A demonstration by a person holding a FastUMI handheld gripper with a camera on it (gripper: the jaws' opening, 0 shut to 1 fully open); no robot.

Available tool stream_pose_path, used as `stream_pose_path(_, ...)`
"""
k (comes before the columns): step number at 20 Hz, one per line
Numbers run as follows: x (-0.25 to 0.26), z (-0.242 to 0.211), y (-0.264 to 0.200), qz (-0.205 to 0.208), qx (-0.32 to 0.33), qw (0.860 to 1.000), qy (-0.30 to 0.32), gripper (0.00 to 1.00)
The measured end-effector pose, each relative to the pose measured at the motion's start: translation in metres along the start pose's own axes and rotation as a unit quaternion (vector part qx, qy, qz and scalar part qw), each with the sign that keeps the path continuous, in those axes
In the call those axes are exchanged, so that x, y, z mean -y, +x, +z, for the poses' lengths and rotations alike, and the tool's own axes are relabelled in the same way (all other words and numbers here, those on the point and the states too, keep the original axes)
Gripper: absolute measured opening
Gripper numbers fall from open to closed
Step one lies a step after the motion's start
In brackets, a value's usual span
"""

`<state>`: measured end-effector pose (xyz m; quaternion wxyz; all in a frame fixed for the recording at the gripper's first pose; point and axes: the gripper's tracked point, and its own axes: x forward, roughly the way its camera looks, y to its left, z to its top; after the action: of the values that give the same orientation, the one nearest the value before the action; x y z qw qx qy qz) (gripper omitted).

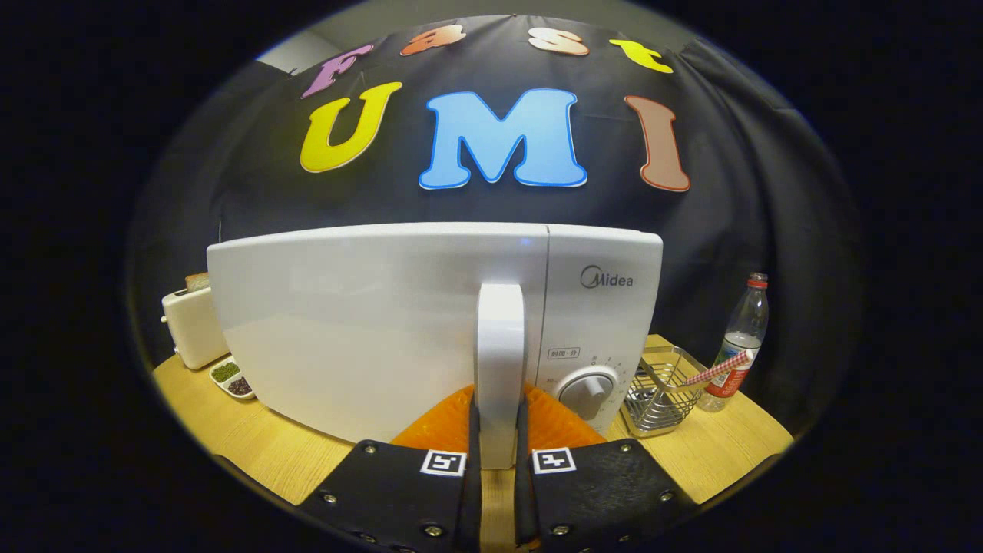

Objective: Open the microwave, put the food inside, and close the microwave door.

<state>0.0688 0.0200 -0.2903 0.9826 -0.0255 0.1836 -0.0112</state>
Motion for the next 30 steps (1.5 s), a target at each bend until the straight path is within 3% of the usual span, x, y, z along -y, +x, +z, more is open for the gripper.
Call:
stream_pose_path(1,-0.001,-0.002,-0.002,0.0,-0.002,1.0,0.005,0.17)
stream_pose_path(2,-0.001,-0.002,-0.001,0.0,-0.001,1.0,0.004,0.08)
stream_pose_path(6,-0.006,-0.008,-0.027,0.011,0.021,0.999,-0.024,0.07)
stream_pose_path(13,-0.04,-0.022,-0.112,0.121,-0.003,0.993,-0.003,0.07)
stream_pose_path(22,-0.11,-0.04,-0.196,0.21,0.01,0.978,-0.006,0.07)
stream_pose_path(30,-0.186,-0.05,-0.245,0.22,0.05,0.974,-0.026,0.06)
